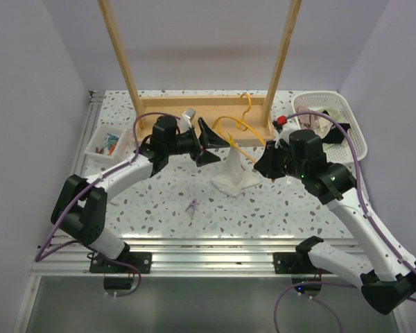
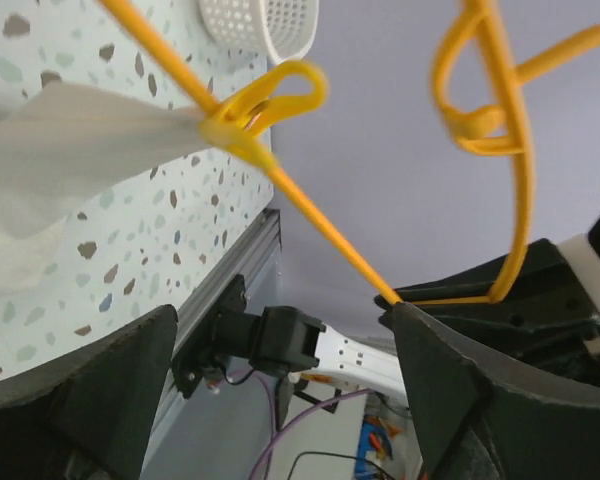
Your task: Remove the underwear clipped to the hanger
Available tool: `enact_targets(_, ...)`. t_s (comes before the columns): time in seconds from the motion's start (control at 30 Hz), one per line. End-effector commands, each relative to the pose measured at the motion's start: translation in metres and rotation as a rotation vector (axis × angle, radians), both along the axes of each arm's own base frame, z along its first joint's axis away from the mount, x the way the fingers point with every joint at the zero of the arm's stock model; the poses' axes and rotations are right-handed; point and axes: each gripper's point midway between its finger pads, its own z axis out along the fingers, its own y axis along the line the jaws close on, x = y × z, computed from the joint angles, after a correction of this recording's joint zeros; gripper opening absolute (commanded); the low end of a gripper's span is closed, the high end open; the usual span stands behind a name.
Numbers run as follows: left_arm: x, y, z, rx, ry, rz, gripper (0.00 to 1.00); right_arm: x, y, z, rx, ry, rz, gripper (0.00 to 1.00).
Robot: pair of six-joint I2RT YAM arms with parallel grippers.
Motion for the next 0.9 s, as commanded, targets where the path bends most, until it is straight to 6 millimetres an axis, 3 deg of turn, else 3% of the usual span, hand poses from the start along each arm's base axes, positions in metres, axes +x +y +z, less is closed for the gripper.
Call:
enact_targets(0.0,0.022,0.017,0.057,-0.013,-0.165,0.065,0.98,-0.001,0.005,0.016,0.021,-0.058,0.042,0.00)
enact_targets(0.07,0.029,0.024,0.050,0.015,-0.127,0.069,1.00,-0.003,0.005,0.015,0.020,-0.052,0.050,0.00)
enact_targets(0.27,0.043,0.013,0.021,0.024,-0.024,0.002,1.00,-0.005,0.004,0.017,0.010,-0.060,0.064,0.00)
enact_targets(0.57,0.056,0.009,0.002,0.053,0.025,-0.029,1.00,-0.007,0.003,0.018,0.004,-0.063,0.070,0.00)
enact_targets(0.87,0.069,0.005,0.004,0.033,0.044,0.000,1.00,-0.011,-0.001,0.010,-0.026,-0.050,0.080,0.00)
